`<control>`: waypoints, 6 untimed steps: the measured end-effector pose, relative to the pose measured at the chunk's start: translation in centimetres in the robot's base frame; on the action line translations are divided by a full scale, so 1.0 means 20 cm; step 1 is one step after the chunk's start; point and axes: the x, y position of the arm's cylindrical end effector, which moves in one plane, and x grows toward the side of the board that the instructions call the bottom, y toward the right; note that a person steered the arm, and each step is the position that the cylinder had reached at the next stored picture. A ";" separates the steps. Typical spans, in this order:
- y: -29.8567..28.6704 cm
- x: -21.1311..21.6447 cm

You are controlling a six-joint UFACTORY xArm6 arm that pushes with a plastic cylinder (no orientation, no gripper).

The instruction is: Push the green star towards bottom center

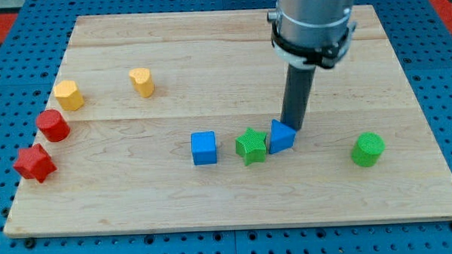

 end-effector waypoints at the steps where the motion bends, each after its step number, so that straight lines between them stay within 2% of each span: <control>1: 0.01 0.00; 2: -0.06 -0.20; 3: -0.30 -0.19; 5: -0.31 0.14; 6: -0.18 0.16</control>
